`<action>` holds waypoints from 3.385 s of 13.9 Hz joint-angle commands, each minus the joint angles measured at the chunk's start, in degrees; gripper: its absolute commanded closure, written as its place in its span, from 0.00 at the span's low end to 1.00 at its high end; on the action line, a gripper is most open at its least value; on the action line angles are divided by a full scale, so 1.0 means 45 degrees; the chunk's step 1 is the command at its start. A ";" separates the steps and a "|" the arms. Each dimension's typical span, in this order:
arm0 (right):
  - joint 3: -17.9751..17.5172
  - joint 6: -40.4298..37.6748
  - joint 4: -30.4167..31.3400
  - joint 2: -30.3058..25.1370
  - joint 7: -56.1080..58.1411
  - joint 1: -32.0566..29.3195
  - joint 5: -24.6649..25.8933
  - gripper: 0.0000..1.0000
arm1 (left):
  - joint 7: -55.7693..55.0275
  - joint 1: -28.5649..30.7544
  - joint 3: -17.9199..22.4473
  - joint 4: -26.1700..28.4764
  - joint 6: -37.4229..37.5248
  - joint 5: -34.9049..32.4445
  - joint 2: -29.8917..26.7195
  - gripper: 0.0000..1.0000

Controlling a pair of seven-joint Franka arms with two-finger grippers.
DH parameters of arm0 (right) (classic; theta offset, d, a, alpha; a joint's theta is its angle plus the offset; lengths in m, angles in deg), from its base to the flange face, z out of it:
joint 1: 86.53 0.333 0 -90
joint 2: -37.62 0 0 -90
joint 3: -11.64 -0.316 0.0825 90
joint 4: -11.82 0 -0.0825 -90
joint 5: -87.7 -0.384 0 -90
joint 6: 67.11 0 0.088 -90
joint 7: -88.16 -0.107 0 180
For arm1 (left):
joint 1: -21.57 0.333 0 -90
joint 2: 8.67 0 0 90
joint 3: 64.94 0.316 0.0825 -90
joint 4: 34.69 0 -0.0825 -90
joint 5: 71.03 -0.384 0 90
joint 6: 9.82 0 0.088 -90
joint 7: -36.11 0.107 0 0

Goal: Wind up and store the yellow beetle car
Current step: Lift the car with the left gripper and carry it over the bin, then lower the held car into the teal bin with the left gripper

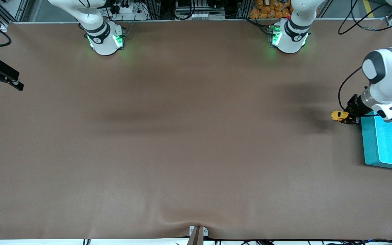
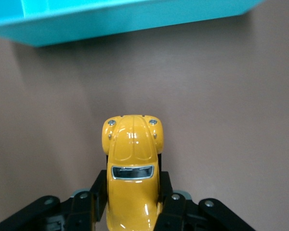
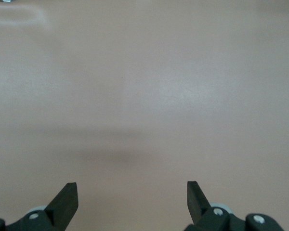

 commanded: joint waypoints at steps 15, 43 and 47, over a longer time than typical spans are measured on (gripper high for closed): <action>0.0044 -0.0102 -0.0299 0.0143 -0.0025 0.0133 0.0225 0.00 | 1.2529 0.2529 0.0112 -0.4026 0.2206 -0.0786 0.1500 1.00; 0.0063 -0.0023 -0.0299 0.0260 -0.0025 0.0132 0.0244 0.00 | 2.0776 0.3936 0.0346 -0.8226 0.1485 -0.3718 0.7144 1.00; 0.0063 -0.0023 -0.0299 0.0280 -0.0025 0.0133 0.0244 0.00 | 2.0699 0.3956 0.0346 -0.8245 0.1035 -0.3740 0.7651 1.00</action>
